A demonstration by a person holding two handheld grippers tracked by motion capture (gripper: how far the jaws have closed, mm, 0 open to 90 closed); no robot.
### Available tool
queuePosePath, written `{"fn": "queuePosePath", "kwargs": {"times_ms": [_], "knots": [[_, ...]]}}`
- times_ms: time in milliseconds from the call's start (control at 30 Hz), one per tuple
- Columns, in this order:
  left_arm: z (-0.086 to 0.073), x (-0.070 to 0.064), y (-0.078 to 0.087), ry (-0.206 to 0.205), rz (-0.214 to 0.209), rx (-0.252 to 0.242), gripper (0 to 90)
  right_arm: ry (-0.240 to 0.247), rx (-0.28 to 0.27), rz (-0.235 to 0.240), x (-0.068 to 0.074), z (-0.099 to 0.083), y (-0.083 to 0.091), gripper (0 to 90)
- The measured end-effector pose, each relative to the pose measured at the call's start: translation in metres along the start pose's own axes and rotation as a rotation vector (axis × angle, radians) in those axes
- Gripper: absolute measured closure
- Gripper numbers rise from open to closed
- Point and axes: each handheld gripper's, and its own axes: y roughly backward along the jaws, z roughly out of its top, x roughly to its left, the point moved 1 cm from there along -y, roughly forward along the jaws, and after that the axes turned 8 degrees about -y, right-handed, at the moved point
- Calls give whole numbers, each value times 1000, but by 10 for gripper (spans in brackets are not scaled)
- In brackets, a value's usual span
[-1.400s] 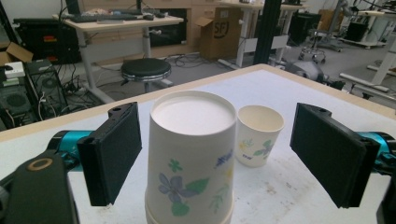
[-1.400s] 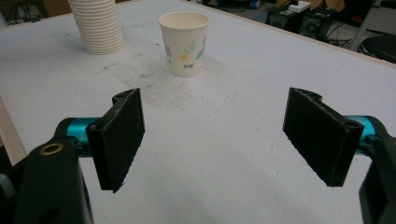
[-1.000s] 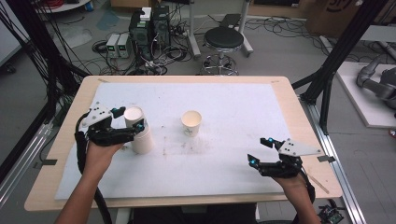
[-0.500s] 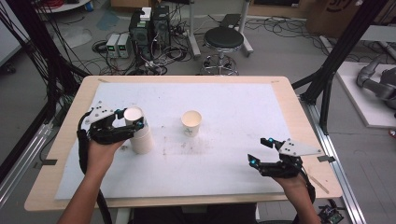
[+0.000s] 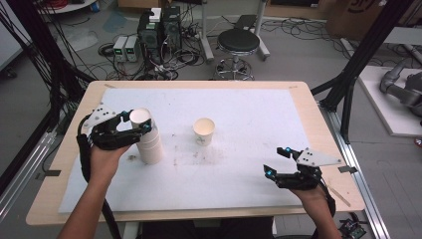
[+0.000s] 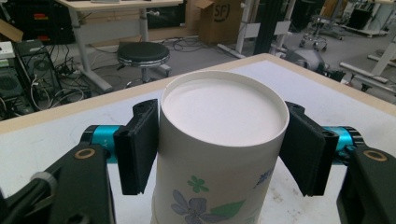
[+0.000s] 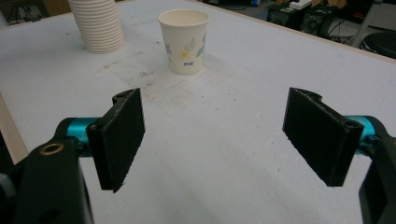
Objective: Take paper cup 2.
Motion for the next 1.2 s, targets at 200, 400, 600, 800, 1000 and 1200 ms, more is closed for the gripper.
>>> {"fn": "queuePosePath", "kwargs": {"times_ms": [200, 400, 600, 800, 1000, 1200], "knots": [[9, -2, 5, -9, -5, -32, 339, -5, 3, 4, 0, 0, 0, 213], [22, -7, 12, -33, 10, -82, 344, -4, 4, 3, 0, 0, 0, 213], [30, -7, 18, -30, 10, -130, 352, -1, 4, 3, 1, 0, 0, 213], [37, -8, 23, -16, -16, -182, 354, -3, 3, 3, 1, 0, 1, 213], [48, -16, 29, -32, -43, -231, 354, -2, 5, 5, 1, 0, 0, 213], [55, -26, 31, -44, -100, -255, 354, 0, 9, 9, 1, 0, -1, 213]]}}
